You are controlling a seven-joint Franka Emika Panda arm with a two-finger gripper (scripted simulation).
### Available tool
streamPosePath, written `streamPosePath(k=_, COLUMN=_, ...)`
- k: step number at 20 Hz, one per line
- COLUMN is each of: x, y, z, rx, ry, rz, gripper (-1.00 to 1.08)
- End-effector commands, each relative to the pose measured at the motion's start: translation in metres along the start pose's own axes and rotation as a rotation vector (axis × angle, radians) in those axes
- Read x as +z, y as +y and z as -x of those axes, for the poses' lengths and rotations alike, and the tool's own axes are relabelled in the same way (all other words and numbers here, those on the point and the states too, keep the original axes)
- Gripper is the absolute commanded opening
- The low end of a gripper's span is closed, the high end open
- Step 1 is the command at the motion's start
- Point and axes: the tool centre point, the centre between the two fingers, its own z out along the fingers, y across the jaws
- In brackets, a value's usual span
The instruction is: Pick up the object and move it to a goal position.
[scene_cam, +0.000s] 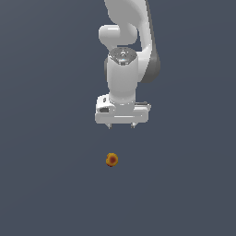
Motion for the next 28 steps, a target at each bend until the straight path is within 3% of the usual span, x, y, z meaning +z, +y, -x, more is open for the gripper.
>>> streamPosePath(k=1, x=0.000, y=0.000, z=0.000, rx=0.000, ry=0.000, rz=0.000, gripper=1.00)
streamPosePath(k=12, x=0.000, y=-0.001, z=0.000, rx=-0.001, ry=0.000, rz=0.000, gripper=1.00)
streamPosePath(k=21, x=-0.005, y=-0.036, z=0.003, rx=-0.032, ry=0.003, rz=-0.014, gripper=1.00)
streamPosePath(k=28, x=-0.004, y=-0.035, z=0.002, rx=-0.029, ry=0.003, rz=-0.014, gripper=1.00)
